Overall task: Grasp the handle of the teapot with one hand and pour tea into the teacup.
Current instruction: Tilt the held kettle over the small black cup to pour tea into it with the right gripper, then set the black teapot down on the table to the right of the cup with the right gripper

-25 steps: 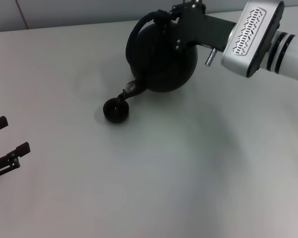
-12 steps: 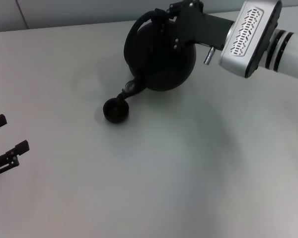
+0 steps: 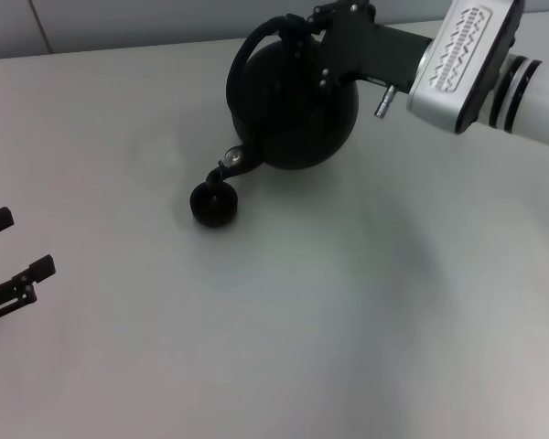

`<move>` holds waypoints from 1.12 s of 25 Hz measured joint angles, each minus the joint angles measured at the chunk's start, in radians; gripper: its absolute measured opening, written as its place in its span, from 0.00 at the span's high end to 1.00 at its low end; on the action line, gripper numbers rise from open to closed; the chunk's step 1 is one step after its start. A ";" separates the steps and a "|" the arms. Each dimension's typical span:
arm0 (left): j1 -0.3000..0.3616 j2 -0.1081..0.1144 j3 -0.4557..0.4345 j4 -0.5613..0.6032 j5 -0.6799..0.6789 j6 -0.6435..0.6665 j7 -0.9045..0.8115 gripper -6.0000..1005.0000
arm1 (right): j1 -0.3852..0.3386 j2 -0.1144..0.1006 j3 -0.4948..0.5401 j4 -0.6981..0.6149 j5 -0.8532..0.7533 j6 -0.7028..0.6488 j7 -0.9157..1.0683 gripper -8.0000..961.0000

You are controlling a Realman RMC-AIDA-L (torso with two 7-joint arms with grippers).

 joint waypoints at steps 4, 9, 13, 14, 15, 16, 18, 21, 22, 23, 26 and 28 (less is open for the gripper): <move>0.000 0.000 0.000 0.000 0.000 -0.001 0.001 0.20 | -0.015 -0.003 0.004 0.000 0.000 0.001 0.122 0.90; 0.000 0.004 0.000 0.000 0.000 -0.001 0.001 0.20 | -0.054 -0.003 0.037 0.001 0.004 -0.004 0.252 0.90; 0.001 0.006 0.000 0.000 0.001 -0.001 0.002 0.20 | -0.090 0.000 0.132 0.015 0.033 -0.021 0.293 0.90; 0.001 0.006 0.000 0.000 0.001 -0.001 0.002 0.20 | -0.098 0.000 0.149 0.021 0.051 -0.027 0.295 0.90; 0.002 0.007 0.000 0.000 0.001 0.000 0.002 0.20 | -0.125 -0.001 0.163 0.028 0.107 -0.040 0.295 0.90; 0.002 0.007 0.001 0.000 0.001 0.000 0.002 0.20 | -0.125 -0.001 0.163 0.028 0.107 -0.040 0.295 0.90; 0.002 0.007 0.001 0.000 0.001 0.000 0.002 0.20 | -0.151 -0.002 0.166 0.031 0.164 -0.050 0.295 0.90; 0.005 0.007 0.002 0.005 0.001 0.005 0.002 0.20 | -0.186 -0.002 0.166 0.035 0.222 -0.064 0.295 0.90; 0.006 0.005 0.003 0.009 0.001 0.006 0.002 0.20 | -0.196 -0.002 0.166 0.037 0.237 -0.070 0.296 0.90; 0.006 0.005 0.003 0.010 0.002 0.006 0.002 0.20 | -0.203 -0.002 0.166 0.041 0.247 -0.077 0.298 0.90; 0.007 0.003 0.004 0.014 0.005 0.006 0.002 0.20 | -0.217 -0.003 0.166 0.055 0.261 -0.093 0.305 0.89; 0.007 0.003 0.005 0.014 0.005 0.006 0.002 0.20 | -0.220 -0.003 0.166 0.067 0.262 -0.100 0.306 0.89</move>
